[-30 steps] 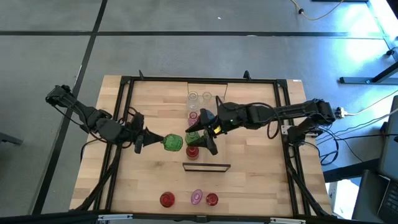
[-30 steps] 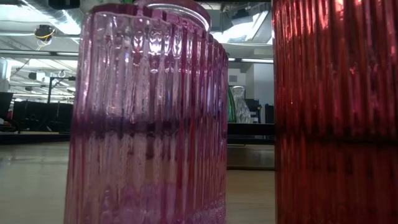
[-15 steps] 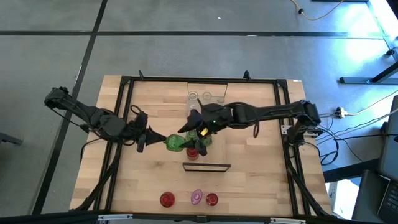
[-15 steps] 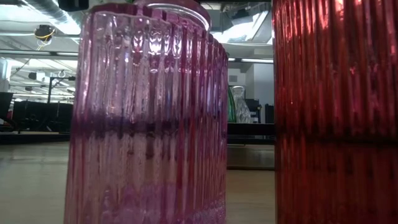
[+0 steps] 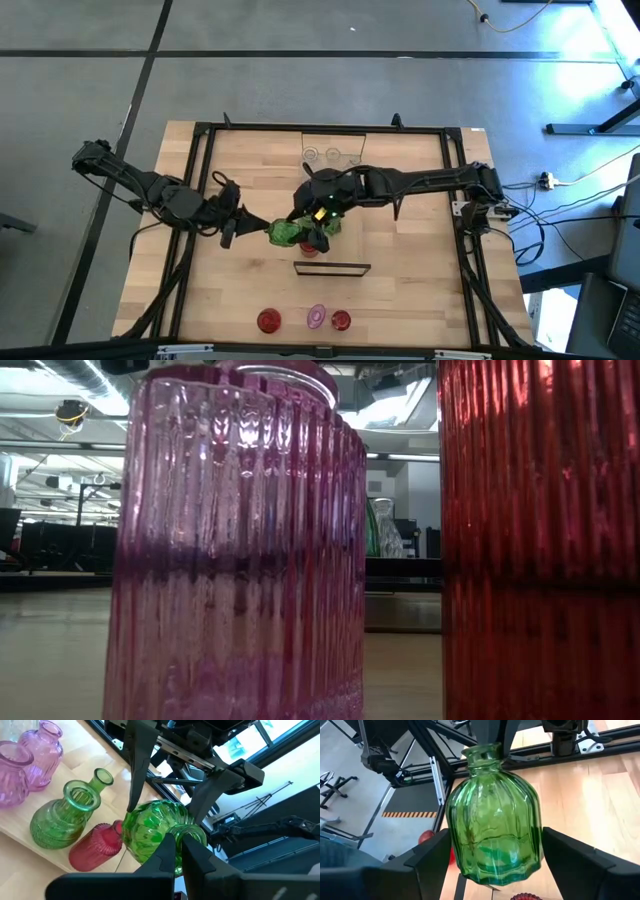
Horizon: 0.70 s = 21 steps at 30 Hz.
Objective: Sort vases onto shelf
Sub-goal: Put the green vase on the shelf aligned with the other green vases
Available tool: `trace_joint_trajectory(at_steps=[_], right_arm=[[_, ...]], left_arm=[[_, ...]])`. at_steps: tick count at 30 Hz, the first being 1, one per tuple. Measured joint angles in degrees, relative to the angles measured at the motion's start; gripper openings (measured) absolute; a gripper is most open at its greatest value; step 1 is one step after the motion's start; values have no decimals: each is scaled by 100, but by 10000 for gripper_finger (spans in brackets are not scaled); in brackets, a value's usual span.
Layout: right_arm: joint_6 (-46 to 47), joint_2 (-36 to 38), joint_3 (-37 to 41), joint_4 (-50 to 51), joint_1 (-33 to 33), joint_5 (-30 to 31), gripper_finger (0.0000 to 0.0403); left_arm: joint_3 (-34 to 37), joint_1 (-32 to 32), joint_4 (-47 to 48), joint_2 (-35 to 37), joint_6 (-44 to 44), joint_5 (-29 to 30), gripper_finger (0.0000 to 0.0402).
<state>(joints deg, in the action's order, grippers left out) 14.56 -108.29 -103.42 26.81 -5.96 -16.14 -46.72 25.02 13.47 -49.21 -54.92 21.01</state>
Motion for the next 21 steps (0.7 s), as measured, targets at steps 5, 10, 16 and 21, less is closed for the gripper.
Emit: trace_joint_trajectory(at_steps=[5, 10, 16, 21], right_arm=[[21, 0, 0, -114, 1, -127, 296], [114, -21, 0, -304, 5, -233, 296], [201, -37, 2, -387, 4, -188, 296], [418, -37, 2, -420, 40, -153, 300]], left_arm=[[0, -25, -43, 2, 85, -22, 3], [0, -106, -131, 7, 154, -128, 3], [0, -138, -141, 8, 202, -146, 3], [0, -167, -190, 6, 264, -112, 2]])
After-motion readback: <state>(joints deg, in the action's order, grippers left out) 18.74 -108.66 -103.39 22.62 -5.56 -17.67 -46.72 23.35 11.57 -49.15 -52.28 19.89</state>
